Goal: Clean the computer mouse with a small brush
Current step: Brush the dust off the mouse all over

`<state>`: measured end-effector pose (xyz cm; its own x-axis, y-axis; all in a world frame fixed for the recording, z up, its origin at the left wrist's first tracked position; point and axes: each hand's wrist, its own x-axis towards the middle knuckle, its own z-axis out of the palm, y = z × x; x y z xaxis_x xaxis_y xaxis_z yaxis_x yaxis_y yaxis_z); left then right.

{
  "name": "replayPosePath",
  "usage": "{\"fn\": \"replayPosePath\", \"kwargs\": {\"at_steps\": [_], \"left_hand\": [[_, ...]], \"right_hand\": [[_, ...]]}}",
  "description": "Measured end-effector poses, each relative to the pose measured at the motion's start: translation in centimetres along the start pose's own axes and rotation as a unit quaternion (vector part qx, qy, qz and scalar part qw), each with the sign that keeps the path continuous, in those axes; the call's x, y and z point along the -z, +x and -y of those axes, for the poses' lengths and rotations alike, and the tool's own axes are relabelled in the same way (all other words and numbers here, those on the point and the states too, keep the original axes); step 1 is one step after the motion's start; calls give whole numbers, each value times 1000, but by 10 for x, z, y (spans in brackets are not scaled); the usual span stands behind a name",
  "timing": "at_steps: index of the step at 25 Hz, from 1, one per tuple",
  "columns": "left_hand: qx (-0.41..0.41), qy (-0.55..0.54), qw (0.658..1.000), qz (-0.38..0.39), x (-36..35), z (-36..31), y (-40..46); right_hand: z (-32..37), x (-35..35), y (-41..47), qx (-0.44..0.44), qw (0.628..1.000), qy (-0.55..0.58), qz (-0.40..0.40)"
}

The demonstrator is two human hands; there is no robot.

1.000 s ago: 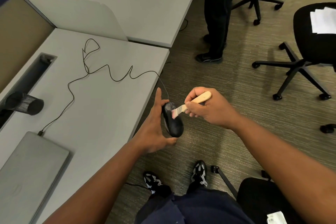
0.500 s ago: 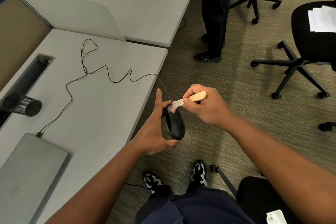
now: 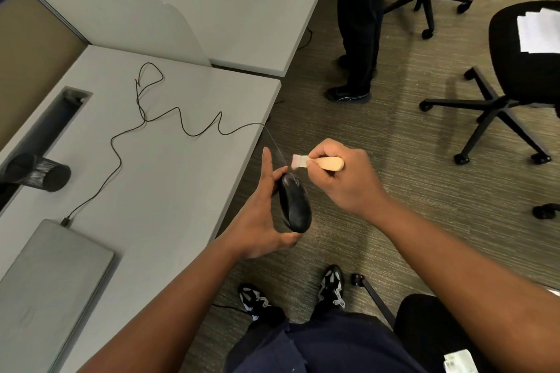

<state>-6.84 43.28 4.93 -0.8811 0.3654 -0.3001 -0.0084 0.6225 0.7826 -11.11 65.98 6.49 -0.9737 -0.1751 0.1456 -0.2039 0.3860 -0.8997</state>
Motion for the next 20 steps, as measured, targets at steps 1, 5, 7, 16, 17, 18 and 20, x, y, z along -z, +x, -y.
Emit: {"fn": "replayPosePath", "kwargs": {"at_steps": [1, 5, 7, 16, 17, 18, 20], "left_hand": [[2, -2, 1000, -1, 0, 0, 0], [8, -8, 1000, -7, 0, -1, -2], [7, -7, 1000, -5, 0, -2, -1], [9, -9, 1000, 22, -1, 4, 0], [7, -8, 1000, 25, -1, 4, 0], [6, -7, 1000, 26, -2, 5, 0], [9, -9, 1000, 26, -2, 5, 0]], "right_hand": [[0, 2, 1, -25, 999, 28, -10], [3, 11, 7, -138, 975, 172, 29], [3, 12, 7, -148, 971, 174, 74], [2, 2, 5, -61, 994, 79, 52], [1, 1, 4, -50, 995, 67, 45], [0, -1, 4, -40, 997, 57, 39], [-2, -3, 2, -22, 998, 43, 29]]}}
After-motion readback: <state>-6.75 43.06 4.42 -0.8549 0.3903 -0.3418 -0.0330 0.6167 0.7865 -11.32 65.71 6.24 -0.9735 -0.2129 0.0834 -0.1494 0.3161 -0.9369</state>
